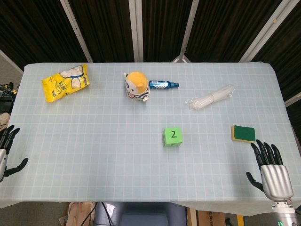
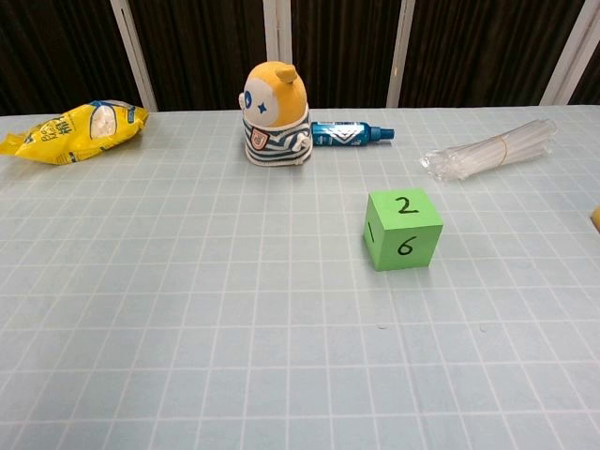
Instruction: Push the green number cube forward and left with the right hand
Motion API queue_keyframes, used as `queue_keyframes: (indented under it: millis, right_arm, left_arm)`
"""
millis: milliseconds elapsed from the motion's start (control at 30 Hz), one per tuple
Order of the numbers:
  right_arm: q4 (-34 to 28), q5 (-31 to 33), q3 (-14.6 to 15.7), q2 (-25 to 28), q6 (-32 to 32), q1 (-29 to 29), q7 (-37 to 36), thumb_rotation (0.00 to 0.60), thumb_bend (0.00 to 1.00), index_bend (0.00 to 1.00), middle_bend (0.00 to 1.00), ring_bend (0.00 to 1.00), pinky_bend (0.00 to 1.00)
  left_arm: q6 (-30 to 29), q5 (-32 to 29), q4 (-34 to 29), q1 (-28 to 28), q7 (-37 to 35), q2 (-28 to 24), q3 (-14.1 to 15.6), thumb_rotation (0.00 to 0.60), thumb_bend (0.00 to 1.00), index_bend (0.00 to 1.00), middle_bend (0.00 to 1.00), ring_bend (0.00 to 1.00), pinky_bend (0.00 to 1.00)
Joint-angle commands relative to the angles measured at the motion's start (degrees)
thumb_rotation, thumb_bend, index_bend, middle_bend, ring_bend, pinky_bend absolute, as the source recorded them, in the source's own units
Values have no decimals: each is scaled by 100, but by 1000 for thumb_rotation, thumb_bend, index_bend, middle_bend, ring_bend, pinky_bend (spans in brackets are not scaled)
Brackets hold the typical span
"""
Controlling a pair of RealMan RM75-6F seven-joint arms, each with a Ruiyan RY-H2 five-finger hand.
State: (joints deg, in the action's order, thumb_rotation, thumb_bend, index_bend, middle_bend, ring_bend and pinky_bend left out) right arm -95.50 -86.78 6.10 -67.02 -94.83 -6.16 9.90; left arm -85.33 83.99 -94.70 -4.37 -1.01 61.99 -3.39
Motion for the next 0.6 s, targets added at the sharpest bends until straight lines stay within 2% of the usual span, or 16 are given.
queue_keyframes:
  millis: [33, 300, 500, 600]
  right_arm:
    - [-10, 49, -72, 30, 68, 45, 11, 600, 281, 21, 48, 0, 0]
    - [-33, 10, -180, 80, 120, 158, -57, 600, 281, 21, 48, 0, 0]
    - [1, 36, -214, 87, 449, 141, -200, 600, 281, 21, 48, 0, 0]
    - [39, 41, -247, 88, 599, 103, -216, 600, 280, 26, 48, 0, 0]
  left_arm:
    - [2, 17, -24, 0, 29, -8, 15, 600, 337, 26, 0, 0, 0]
    - [-195, 229, -76, 76, 84, 2, 87, 600, 337, 26, 0, 0, 0]
    - [-69, 56, -81, 44, 56, -7, 40, 600, 337, 27, 0, 0, 0]
    - [-148, 161, -85, 65, 27, -30, 61, 600, 337, 26, 0, 0, 0]
